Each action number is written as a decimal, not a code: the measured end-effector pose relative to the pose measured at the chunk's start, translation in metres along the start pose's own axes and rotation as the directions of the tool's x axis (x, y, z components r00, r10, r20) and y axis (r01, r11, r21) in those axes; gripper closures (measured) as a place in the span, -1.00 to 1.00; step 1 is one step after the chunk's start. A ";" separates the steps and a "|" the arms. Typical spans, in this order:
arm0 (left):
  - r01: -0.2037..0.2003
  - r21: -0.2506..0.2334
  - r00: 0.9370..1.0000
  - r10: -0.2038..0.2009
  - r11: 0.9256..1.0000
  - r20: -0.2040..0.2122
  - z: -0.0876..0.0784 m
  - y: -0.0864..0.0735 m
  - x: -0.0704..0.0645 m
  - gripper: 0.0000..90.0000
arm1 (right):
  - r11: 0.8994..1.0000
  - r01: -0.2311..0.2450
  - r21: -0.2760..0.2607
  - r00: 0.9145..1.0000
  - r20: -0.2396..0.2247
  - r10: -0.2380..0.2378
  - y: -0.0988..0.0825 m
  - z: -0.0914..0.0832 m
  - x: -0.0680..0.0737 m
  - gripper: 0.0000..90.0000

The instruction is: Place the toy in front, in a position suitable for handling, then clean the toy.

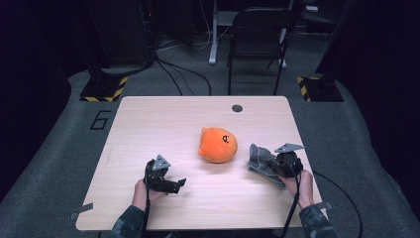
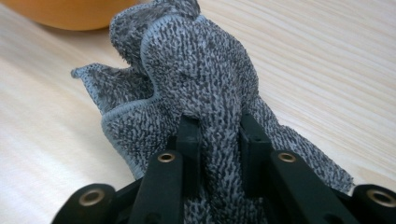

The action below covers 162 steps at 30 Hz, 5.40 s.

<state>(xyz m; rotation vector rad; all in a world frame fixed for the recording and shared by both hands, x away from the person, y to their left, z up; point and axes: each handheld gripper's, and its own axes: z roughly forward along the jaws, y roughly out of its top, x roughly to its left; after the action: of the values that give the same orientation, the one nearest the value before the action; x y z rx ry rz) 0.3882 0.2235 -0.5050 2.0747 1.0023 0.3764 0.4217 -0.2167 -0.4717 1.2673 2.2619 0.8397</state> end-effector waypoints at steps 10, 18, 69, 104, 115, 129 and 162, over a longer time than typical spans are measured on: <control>-0.017 0.007 1.000 0.017 1.000 0.004 0.000 0.007 -0.003 -0.86 | 0.997 -0.081 0.019 0.997 0.017 0.080 -0.002 0.010 -0.015 -0.59; -0.018 -0.007 1.000 0.018 1.000 0.026 0.004 0.020 -0.009 -0.85 | 0.995 -0.097 0.000 0.995 -0.017 0.097 -0.004 0.002 -0.019 -0.68; -0.080 -0.075 0.994 0.085 0.994 0.067 0.057 0.069 -0.006 0.70 | 0.997 -0.067 0.028 0.996 -0.056 0.068 0.000 0.010 -0.006 -0.68; -0.098 -0.102 0.992 0.106 0.990 0.069 0.058 0.066 -0.007 0.88 | 0.995 -0.098 -0.008 0.993 -0.062 0.097 0.012 0.013 -0.008 0.76; -0.097 -0.117 0.991 0.107 0.988 0.076 0.058 0.068 -0.007 0.88 | 0.987 -0.053 -0.150 0.989 -0.143 0.031 0.064 -0.016 0.015 0.76; -0.098 -0.137 0.991 0.108 0.986 0.073 0.057 0.068 -0.010 0.89 | 0.977 0.040 -0.209 0.967 -0.237 -0.090 0.125 -0.002 0.075 0.76; -0.095 -0.141 0.990 0.109 0.985 0.091 0.056 0.067 -0.012 0.91 | 0.990 0.046 -0.135 0.982 -0.174 -0.069 0.111 0.032 0.067 0.76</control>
<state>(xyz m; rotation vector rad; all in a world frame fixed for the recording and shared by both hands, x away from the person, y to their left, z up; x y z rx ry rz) 0.4469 0.1594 -0.4891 2.0048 0.7920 0.3807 0.4757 -0.1046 -0.4239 1.1018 2.3252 1.0997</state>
